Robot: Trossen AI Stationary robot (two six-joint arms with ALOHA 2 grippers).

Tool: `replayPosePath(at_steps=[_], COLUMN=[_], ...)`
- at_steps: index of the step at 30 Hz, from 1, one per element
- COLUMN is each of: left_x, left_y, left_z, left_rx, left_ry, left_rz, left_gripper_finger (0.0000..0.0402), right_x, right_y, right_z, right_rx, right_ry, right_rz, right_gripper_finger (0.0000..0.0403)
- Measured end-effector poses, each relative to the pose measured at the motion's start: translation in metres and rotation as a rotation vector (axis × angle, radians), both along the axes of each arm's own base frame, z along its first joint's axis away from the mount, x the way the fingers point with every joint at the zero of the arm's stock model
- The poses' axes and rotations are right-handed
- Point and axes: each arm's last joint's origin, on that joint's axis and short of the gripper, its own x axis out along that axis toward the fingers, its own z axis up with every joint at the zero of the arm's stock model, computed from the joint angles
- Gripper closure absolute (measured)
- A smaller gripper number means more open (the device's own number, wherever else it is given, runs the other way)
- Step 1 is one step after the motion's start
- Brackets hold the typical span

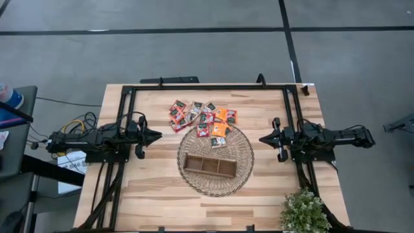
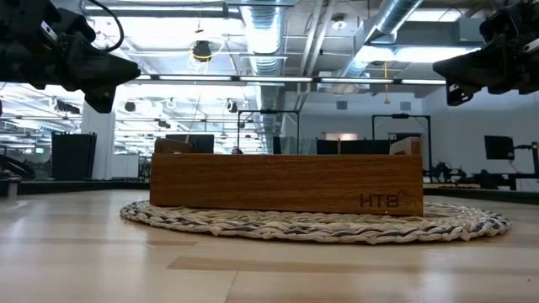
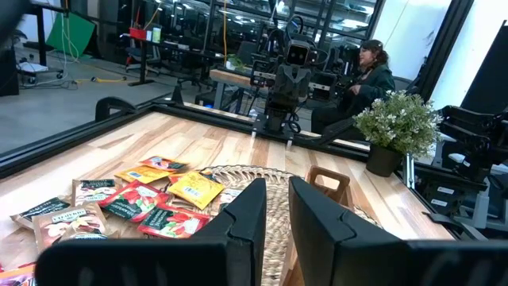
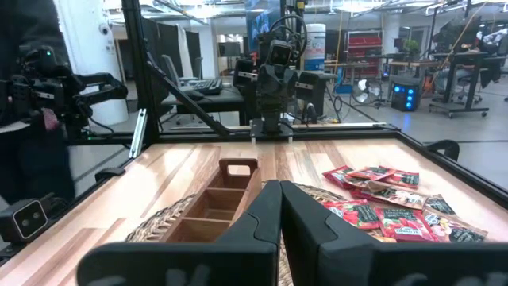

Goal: Pick & Place Tea

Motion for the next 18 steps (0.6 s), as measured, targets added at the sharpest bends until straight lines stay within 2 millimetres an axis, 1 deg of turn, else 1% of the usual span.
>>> replayPosePath(at_steps=[7, 10, 13, 16, 18], left_x=[0.0, -0.0006, -0.0006, -0.0008, -0.0005], left_y=[0.0, 0.0019, 0.0024, 0.002, 0.0019], left_z=[0.001, 0.0048, 0.0052, 0.007, 0.0055], left_rx=[-0.01, -0.034, -0.147, -0.333, -0.459], left_ry=[-0.011, -0.054, -0.074, -0.118, -0.117], left_rz=[0.0, 0.065, 0.072, 0.042, 0.034], left_gripper_finger=[0.0353, 0.0353, 0.0353, 0.0353, 0.0353], right_x=[0.0, 0.0, 0.0, 0.0, 0.0], right_y=[0.0, 0.0, 0.0, 0.0, 0.0], right_z=[-0.0001, 0.0, 0.0, 0.0, 0.0], right_rx=[0.0, 0.0, 0.0, 0.0, 0.0], right_ry=[0.0, 0.0, 0.0, 0.0, 0.0], right_rz=[0.0, 0.0, 0.0, 0.0, 0.0], right_gripper_finger=[0.0403, 0.0403, 0.0403, 0.0403, 0.0403])
